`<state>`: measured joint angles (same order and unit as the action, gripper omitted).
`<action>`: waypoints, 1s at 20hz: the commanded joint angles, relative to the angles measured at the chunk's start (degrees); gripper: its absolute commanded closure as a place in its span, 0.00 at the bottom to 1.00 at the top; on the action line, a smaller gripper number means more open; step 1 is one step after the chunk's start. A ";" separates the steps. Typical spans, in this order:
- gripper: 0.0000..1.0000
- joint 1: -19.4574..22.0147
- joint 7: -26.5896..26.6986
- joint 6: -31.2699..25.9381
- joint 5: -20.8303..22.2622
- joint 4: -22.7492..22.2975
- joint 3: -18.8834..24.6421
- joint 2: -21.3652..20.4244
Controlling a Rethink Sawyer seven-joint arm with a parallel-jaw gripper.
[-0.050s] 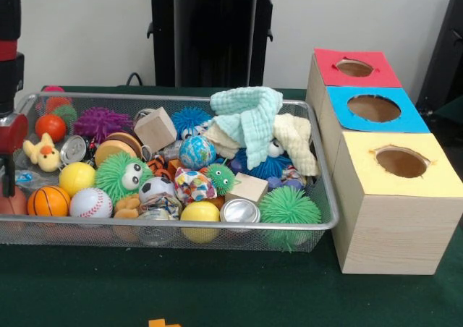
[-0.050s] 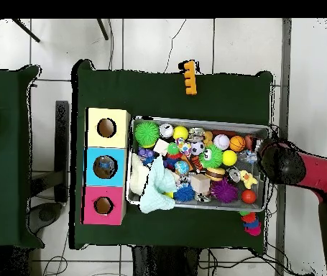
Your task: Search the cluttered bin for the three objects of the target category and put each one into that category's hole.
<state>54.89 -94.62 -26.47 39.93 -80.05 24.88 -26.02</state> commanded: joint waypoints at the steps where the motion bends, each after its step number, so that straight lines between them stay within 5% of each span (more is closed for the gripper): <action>1: 0.00 -0.45 2.17 -3.39 4.80 -13.15 -6.78 5.49; 20: 0.00 -1.55 6.88 -4.86 4.19 -13.16 -7.23 7.00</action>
<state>54.57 -94.63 -26.16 39.91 -88.45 19.03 -23.12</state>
